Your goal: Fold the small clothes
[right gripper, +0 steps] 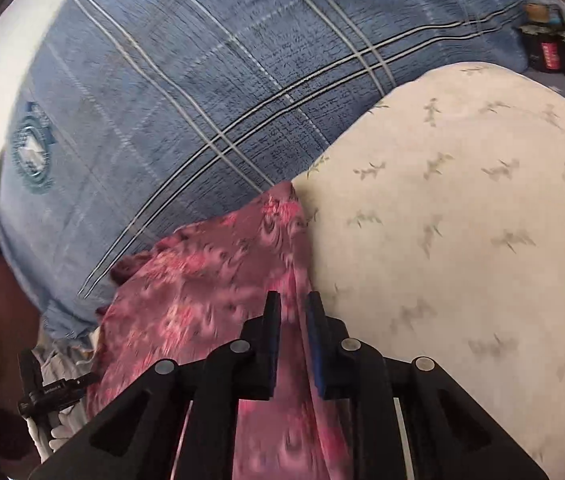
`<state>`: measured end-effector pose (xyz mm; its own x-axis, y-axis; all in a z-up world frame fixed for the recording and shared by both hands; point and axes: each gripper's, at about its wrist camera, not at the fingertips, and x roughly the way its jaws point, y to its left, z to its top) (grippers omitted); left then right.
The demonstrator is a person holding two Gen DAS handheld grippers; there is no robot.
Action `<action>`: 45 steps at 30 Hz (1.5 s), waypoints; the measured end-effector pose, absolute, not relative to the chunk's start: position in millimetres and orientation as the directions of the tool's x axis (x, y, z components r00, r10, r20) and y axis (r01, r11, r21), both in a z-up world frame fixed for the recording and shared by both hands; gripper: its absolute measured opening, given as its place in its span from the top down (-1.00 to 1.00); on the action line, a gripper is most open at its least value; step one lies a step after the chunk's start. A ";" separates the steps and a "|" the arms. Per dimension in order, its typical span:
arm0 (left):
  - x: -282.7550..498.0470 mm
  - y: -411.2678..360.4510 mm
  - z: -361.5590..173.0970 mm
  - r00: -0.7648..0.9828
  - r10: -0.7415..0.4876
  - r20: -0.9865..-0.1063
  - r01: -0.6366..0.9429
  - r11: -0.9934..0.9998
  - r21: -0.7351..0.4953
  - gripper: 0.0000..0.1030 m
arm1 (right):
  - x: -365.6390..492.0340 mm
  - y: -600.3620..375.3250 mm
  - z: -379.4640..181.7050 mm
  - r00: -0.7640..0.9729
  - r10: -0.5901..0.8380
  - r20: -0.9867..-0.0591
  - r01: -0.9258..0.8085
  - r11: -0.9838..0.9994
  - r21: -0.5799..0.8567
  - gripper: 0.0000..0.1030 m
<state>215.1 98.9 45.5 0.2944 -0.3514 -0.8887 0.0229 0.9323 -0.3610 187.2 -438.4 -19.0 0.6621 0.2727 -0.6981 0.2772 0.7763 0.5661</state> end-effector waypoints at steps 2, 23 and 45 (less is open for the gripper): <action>181.9 106.1 50.2 0.293 -0.431 -0.853 0.037 0.897 -0.440 0.01 | 157.2 -437.0 -19.6 0.671 0.284 -0.685 0.272 0.765 0.584 0.36; 111.1 52.6 32.5 0.419 -0.589 -0.691 -0.101 0.726 -0.680 -0.50 | 82.8 -408.2 -61.0 0.747 0.390 -0.539 0.314 0.508 0.802 0.02; 138.1 101.3 21.5 0.425 -0.458 -0.780 -0.182 0.801 -0.570 1.00 | 63.2 -437.2 -40.9 0.748 0.166 -0.642 0.425 0.624 0.656 0.61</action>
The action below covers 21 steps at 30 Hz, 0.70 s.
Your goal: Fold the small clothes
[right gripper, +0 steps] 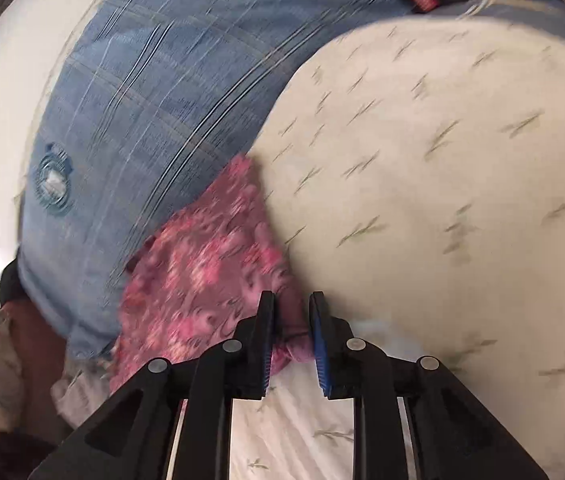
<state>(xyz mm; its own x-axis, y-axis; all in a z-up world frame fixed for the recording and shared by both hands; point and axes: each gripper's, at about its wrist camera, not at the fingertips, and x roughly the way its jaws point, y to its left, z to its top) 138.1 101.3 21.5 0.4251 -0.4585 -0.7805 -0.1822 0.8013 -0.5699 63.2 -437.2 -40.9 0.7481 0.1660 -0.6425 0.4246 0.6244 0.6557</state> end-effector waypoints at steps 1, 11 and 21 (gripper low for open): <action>136.7 98.9 36.3 0.451 -0.467 -0.761 -0.152 0.799 -0.581 1.00 | 59.5 -438.7 -30.8 0.760 0.138 -0.636 0.428 0.630 0.648 0.61; 169.1 7.5 53.3 0.451 -0.326 -0.831 0.058 0.940 -0.337 0.44 | 101.4 -369.3 8.4 0.787 0.161 -0.596 0.222 0.827 0.516 0.61; 182.7 18.8 58.1 0.406 -0.363 -0.838 0.059 0.926 -0.373 0.42 | 107.5 -363.0 -16.1 0.717 0.134 -0.684 0.253 0.864 0.435 0.68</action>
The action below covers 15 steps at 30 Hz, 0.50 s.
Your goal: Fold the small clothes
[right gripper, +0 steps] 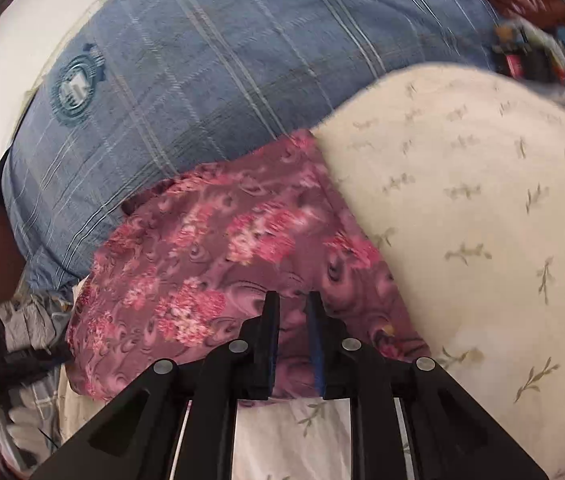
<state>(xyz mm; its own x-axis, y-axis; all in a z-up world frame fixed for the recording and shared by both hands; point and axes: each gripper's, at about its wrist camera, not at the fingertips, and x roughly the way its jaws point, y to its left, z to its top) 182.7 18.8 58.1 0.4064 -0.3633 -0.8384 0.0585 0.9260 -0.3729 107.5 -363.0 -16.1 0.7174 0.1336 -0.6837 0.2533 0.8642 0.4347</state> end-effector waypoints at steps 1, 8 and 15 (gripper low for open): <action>184.3 21.5 67.1 0.427 -0.368 -0.826 0.059 0.923 -0.381 0.40 | 108.1 -358.1 -10.0 0.727 0.129 -0.674 0.238 0.874 0.424 0.68; 177.0 54.9 71.1 0.443 -0.383 -0.810 -0.007 0.902 -0.431 0.32 | 118.9 -320.1 9.5 0.725 0.266 -0.636 0.105 0.869 0.484 0.67; 119.4 79.1 21.0 0.337 -0.584 -0.739 -0.112 0.754 -0.647 0.28 | 113.0 -266.5 -5.5 0.640 0.380 -0.668 -0.008 0.873 0.488 0.63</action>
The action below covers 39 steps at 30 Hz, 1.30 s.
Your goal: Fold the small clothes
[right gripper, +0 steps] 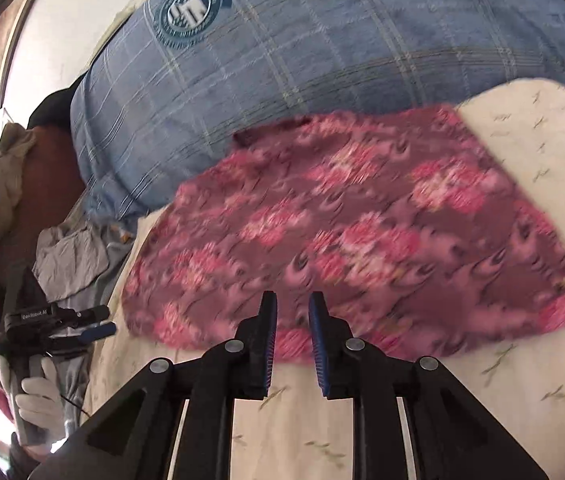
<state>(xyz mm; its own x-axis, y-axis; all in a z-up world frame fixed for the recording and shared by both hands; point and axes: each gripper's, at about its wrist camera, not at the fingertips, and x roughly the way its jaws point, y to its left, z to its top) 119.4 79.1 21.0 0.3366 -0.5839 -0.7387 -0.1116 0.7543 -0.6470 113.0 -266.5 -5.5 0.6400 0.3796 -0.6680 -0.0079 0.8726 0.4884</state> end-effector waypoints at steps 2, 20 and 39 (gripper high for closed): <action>116.1 75.0 17.4 0.345 -0.587 -0.732 -0.113 0.748 -0.654 0.18 | 111.1 -260.6 -10.3 0.628 0.385 -0.676 -0.005 0.871 0.492 0.63; 156.2 70.8 9.6 0.407 -0.517 -0.753 -0.224 0.743 -0.631 0.75 | 84.7 -364.1 -51.8 0.700 0.393 -0.597 0.326 0.567 0.756 0.58; 138.8 108.3 46.0 0.465 -0.449 -0.763 -0.065 0.842 -0.535 0.76 | 51.2 -392.4 -10.4 0.745 0.298 -0.597 0.279 0.674 0.684 0.67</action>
<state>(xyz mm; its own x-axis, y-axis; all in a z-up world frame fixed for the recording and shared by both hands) 138.8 108.3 46.0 0.4647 -0.4492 -0.7631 -0.0650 0.8422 -0.5353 51.2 -392.3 -10.4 0.7449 0.2976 -0.5971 0.2794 0.6736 0.6842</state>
